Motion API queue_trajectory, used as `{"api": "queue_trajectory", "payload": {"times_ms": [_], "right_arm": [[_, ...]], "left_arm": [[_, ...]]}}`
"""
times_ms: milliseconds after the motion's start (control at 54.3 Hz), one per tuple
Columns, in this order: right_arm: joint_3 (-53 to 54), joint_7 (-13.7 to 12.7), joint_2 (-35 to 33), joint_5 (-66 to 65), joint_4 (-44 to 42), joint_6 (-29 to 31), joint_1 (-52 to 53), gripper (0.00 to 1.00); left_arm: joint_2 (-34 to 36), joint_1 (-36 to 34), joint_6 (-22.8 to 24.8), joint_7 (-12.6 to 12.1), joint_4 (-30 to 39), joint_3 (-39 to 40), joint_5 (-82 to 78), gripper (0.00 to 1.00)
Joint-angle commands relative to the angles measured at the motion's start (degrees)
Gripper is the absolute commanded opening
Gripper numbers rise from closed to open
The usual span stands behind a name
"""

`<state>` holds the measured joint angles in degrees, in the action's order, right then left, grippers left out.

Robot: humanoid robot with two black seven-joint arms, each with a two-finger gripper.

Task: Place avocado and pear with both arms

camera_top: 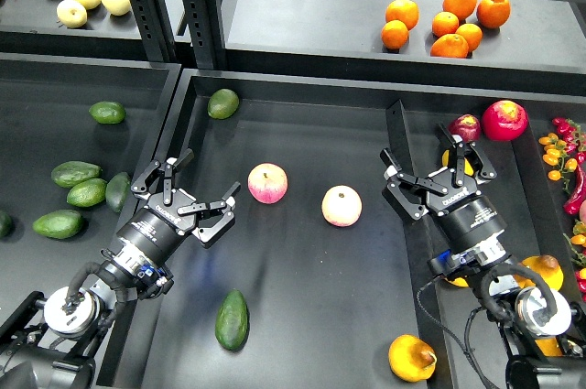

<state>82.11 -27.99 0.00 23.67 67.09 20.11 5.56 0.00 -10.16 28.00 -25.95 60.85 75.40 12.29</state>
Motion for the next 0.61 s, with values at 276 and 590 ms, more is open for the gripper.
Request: {"api": "queue_trajectory", "payload": {"times_ms": [276, 590], "right_arm": [[-1.1, 0.0, 0.0, -0.1, 0.1, 0.2, -1.5, 1.0], [-0.6, 0.0, 0.0, -0.1, 0.2, -0.4, -1.6, 1.0]], "left_arm": [[0.0, 0.4, 0.0, -0.1, 0.5, -0.1, 0.0, 1.0], [0.0, -0.7, 0.0, -0.3, -0.1, -0.4, -1.5, 1.0]]}}
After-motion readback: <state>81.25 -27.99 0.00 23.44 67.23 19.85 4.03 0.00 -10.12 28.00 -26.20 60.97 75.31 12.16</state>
